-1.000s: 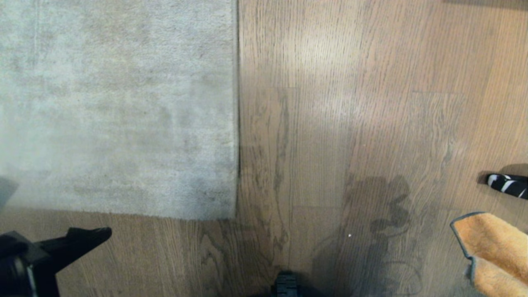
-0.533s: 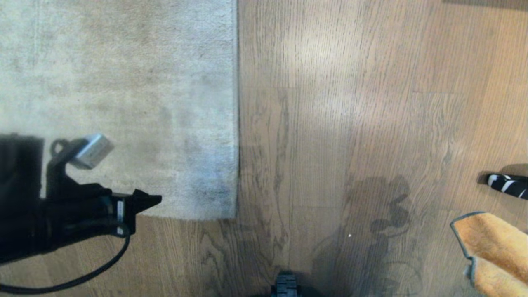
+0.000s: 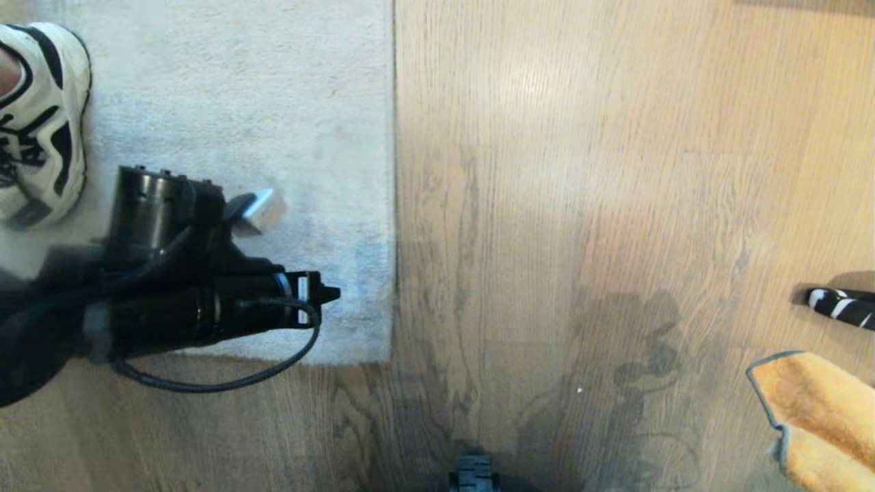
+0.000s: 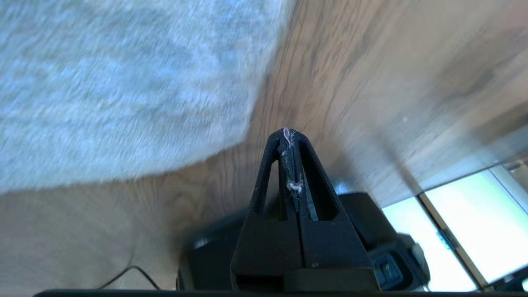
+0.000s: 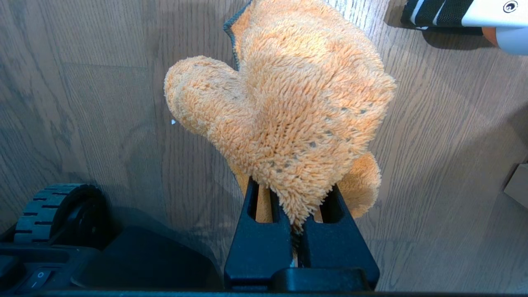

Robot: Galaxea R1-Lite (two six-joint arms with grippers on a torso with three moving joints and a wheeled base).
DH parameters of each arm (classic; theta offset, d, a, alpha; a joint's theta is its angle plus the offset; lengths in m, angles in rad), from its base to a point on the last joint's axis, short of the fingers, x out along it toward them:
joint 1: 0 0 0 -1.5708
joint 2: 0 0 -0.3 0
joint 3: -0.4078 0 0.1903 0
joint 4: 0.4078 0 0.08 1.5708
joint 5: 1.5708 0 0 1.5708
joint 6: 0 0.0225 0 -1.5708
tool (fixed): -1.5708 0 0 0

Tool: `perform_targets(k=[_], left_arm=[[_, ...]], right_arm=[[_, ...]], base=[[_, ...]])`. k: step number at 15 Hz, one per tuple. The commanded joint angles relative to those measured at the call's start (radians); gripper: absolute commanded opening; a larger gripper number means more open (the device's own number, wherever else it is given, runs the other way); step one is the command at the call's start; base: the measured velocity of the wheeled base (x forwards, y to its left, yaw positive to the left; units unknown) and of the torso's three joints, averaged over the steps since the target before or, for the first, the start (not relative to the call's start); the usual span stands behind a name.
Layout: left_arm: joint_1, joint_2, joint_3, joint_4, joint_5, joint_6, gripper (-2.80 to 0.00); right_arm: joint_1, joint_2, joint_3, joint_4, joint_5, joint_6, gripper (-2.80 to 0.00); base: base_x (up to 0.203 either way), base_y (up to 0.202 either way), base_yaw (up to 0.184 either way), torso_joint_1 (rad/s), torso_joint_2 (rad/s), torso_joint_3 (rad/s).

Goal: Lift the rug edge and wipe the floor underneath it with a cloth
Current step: Lift up the carpet

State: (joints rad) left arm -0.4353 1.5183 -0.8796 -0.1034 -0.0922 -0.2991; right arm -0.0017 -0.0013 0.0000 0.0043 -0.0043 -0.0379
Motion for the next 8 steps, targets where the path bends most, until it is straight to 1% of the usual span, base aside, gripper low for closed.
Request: perform_targets(k=[1,5,8], left_arm=[[-0.028,0.063,-0.041,-0.001,0.008,-0.006,-2.8],[-0.055,0.105,-0.095,-0.002,0.025,-0.021,-2.8],[-0.07,0.112,-0.098,-0.002,0.045,-0.025,-2.8]], right_arm=[[0.0,0.001,0.0,0.0,0.0,0.0,-2.8],[0.0,0.001,0.0,0.0,0.0,0.0,-2.8],[0.0,0.001,0.0,0.0,0.0,0.0,-2.8]], base=[[0.0,0.0,0.0,0.0,0.0,0.0],[0.0,0.0,0.0,0.0,0.0,0.0],[0.0,0.0,0.0,0.0,0.0,0.0]])
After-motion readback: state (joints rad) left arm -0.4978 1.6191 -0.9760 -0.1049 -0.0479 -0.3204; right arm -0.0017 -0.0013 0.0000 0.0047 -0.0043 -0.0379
